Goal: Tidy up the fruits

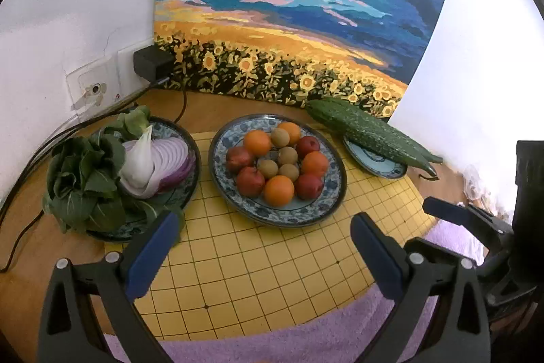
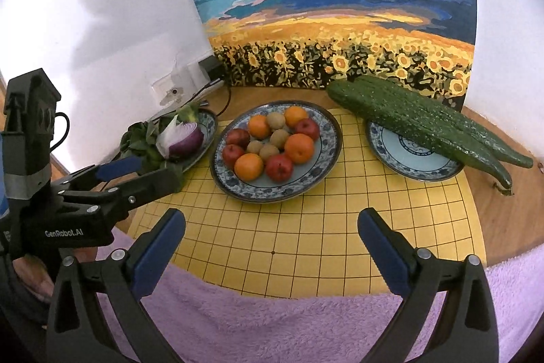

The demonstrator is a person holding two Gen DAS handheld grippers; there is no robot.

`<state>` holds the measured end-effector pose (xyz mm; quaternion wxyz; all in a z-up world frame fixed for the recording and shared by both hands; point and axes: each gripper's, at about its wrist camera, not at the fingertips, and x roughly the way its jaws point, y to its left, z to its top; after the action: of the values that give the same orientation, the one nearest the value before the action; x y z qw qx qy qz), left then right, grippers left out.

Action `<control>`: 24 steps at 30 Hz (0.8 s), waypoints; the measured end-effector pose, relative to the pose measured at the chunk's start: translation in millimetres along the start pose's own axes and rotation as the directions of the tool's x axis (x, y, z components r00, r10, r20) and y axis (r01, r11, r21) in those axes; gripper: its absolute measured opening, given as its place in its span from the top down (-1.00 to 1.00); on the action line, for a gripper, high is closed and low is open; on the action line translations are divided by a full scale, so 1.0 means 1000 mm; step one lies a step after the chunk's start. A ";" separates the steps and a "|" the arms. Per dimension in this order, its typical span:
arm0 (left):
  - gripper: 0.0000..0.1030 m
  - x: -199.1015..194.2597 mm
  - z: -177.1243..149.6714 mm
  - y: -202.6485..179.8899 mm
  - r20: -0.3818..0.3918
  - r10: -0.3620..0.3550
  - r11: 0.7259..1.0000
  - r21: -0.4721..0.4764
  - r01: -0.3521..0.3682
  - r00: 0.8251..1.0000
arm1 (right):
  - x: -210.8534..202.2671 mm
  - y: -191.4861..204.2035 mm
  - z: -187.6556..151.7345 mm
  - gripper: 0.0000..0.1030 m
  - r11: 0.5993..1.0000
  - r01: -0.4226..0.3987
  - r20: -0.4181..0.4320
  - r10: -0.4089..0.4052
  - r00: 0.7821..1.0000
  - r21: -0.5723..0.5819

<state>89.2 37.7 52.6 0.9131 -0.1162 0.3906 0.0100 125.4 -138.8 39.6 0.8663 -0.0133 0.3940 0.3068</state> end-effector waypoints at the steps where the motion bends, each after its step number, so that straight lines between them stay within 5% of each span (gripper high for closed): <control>1: -1.00 0.001 0.000 0.000 -0.002 -0.001 1.000 -0.001 0.001 1.000 | 0.001 0.000 0.000 -1.00 1.000 0.001 -0.004 -0.001 1.000 0.001; 24: -1.00 0.005 0.003 -0.002 -0.016 0.002 1.000 0.011 -0.001 1.000 | 0.009 -0.005 -0.006 -1.00 1.000 0.003 -0.036 -0.002 0.999 0.024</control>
<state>94.5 35.7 51.4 0.9105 -0.1108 0.3983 0.0076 129.1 -139.6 28.1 0.8596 -0.0089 0.4131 0.3006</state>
